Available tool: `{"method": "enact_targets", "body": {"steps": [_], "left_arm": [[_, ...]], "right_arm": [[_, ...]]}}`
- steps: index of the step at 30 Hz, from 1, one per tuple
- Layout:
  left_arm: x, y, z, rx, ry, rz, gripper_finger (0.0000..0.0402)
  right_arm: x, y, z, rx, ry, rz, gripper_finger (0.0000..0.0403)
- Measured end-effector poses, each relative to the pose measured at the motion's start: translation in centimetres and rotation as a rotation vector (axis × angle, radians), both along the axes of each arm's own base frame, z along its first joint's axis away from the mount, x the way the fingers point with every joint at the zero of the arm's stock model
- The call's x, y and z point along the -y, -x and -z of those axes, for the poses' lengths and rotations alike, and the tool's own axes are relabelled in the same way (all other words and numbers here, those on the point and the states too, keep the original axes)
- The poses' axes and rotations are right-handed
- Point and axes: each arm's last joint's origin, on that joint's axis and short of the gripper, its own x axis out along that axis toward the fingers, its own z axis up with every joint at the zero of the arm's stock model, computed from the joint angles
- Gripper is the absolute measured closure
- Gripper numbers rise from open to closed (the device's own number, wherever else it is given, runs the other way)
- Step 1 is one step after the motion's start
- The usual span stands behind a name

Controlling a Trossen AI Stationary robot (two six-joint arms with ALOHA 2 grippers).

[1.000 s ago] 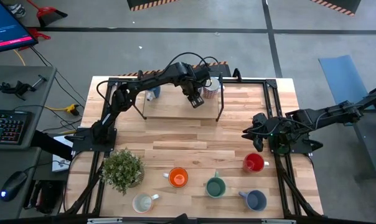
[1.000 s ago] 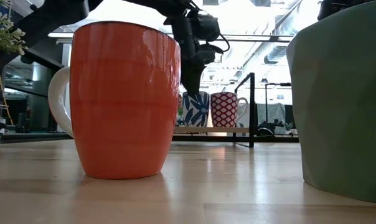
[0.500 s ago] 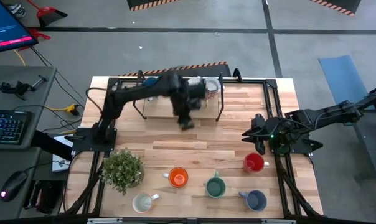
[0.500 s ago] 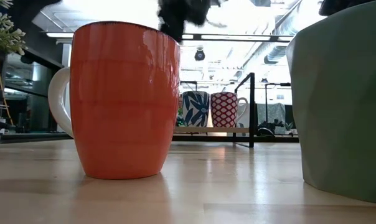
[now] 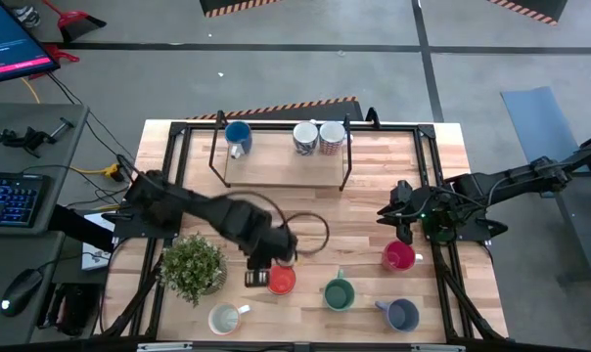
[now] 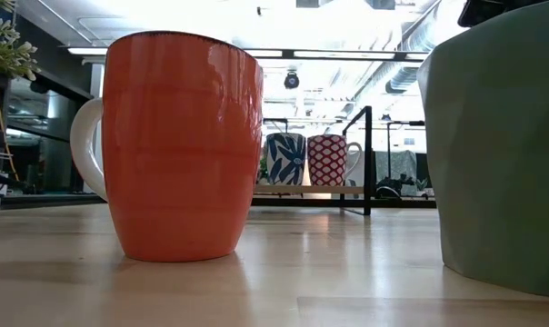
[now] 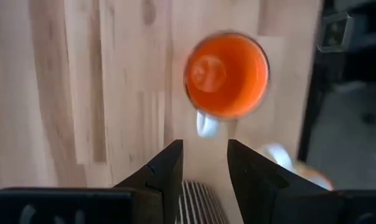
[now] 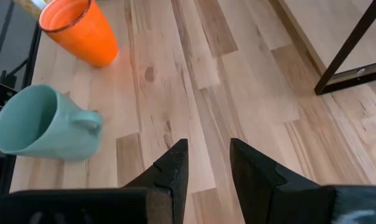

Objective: Place coffee mugs
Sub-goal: Put the red mug on the shelf

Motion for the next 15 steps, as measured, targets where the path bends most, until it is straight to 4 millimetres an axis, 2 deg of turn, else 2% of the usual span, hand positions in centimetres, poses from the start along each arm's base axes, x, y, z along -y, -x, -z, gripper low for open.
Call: {"method": "enact_targets", "body": {"steps": [4, 9, 12, 15], "left_arm": [[0.9, -0.2, 1.8, 0.024, -0.053, -0.086, 0.0287], [0.4, 0.8, 4.2, -0.097, -0.138, -0.104, 0.0287], [-0.5, 2.5, 4.4, -0.189, -0.185, -0.111, 0.0287], [-1.6, 4.5, 3.6, -0.196, -0.219, -0.124, 0.0287]], "right_arm": [[-0.1, 0.2, 0.3, -0.048, -0.045, -0.023, 0.0304], [0.1, 1.6, 1.5, -0.25, -0.047, -0.054, 0.0304], [0.1, 1.9, 1.7, -0.287, -0.041, -0.05, 0.0304], [0.0, 1.8, 1.6, -0.275, -0.064, -0.067, 0.0304]]}}
